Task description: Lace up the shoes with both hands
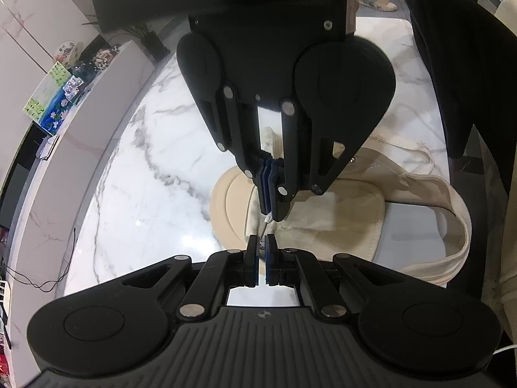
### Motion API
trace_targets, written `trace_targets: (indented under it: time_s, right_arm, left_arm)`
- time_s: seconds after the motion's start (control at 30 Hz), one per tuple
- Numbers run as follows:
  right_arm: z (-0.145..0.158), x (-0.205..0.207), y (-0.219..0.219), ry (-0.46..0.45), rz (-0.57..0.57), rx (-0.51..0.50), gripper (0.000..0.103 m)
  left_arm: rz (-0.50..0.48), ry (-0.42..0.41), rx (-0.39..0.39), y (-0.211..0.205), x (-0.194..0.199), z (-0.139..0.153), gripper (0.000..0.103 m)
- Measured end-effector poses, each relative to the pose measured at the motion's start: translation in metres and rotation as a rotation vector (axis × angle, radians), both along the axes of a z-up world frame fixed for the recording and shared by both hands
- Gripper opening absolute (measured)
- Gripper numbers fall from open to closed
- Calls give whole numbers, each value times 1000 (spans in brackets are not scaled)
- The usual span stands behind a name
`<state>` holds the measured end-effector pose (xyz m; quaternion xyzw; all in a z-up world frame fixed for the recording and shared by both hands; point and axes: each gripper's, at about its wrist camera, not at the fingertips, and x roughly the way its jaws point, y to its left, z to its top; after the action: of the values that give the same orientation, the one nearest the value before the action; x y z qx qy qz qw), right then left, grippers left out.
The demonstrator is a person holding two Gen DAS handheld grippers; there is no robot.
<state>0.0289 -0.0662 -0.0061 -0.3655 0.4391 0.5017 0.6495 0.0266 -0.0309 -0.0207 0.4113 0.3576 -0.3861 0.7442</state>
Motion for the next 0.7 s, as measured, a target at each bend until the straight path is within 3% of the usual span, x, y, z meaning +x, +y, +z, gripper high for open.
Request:
trace_targets:
  time_s: [0.4,0.7]
  right_arm:
    - [8,-10,-1,6,10,-14,3]
    - [15,-12,-3,9,11,11,3]
  left_arm:
    - [10,-11,-34,7,0,8,3]
    - [-4,-21,27,14,-2,1,3]
